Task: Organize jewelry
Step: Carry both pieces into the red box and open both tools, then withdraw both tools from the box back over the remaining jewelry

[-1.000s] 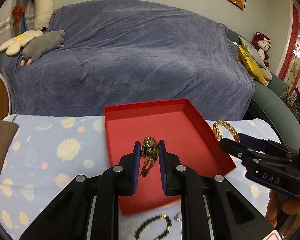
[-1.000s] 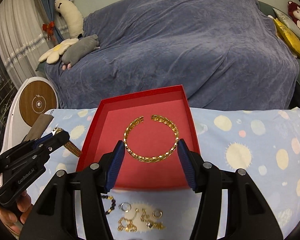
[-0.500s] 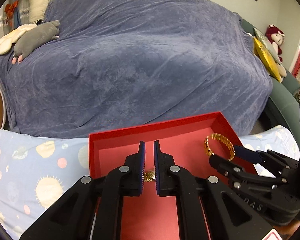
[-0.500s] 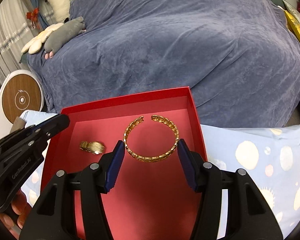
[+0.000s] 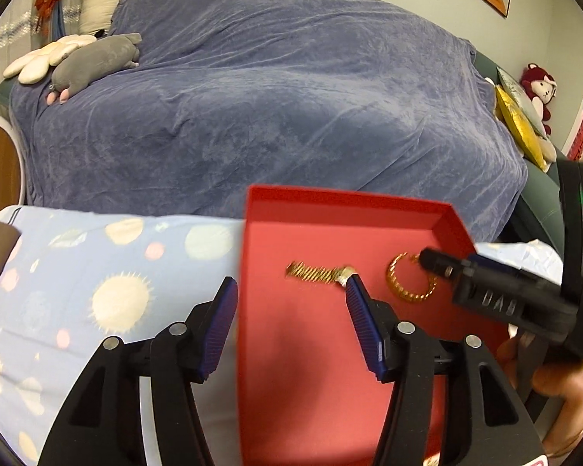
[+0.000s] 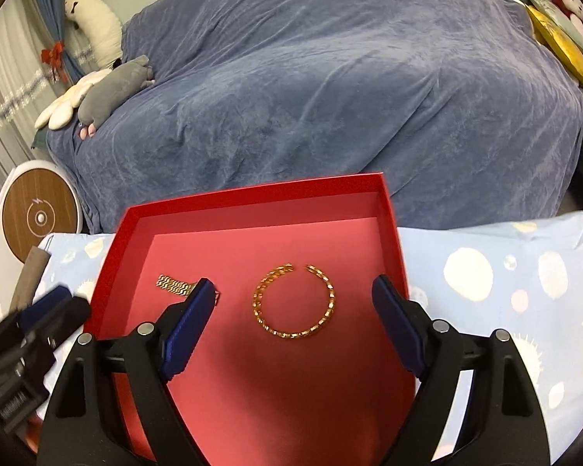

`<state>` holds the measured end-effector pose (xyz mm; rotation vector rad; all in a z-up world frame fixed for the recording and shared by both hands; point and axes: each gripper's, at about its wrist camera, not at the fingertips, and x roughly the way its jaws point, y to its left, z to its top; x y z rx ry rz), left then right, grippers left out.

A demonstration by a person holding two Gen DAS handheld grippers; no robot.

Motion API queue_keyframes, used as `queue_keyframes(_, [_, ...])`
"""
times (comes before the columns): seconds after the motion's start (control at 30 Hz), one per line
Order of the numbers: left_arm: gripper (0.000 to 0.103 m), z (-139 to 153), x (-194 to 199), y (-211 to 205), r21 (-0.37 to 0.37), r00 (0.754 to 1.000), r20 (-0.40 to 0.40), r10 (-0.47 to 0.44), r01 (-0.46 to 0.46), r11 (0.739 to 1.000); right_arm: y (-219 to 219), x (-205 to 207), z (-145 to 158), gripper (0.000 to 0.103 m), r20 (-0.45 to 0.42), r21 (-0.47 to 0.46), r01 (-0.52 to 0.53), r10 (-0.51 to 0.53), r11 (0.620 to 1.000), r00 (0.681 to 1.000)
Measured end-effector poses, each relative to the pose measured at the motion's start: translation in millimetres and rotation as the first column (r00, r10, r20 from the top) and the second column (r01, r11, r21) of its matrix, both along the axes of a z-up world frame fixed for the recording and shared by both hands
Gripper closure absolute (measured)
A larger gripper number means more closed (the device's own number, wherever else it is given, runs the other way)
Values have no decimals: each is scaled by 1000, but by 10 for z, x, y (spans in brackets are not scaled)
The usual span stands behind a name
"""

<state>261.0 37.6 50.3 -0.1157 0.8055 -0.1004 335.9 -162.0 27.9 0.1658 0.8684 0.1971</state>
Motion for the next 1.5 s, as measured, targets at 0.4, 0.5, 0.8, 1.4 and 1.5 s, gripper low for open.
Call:
queue_keyframes(0.4, [41, -27, -698, 147, 22, 1000, -9, -26, 27, 999, -211, -643, 375, 23, 59, -45, -32, 35, 998, 998])
queue_keyframes(0.5, [38, -60, -978, 196, 20, 999, -24, -28, 29, 999, -359, -1082, 395, 23, 46, -63, -48, 51, 997, 998])
queue_keyframes(0.8, [33, -365, -1551, 213, 3, 993, -115, 13, -13, 1000, -680, -2200, 158, 23, -31, 0, -11, 11, 1000, 999])
queue_keyframes(1.4, [33, -476, -1733, 123, 26, 991, -126, 45, -42, 999, 51, -2583, -386, 52, -154, 99, -164, 178, 981, 972])
queue_keyframes(1.5, [33, -467, -1723, 129, 20, 991, -125, 46, -44, 999, 97, -2528, -422, 53, -164, 133, -164, 185, 977, 969])
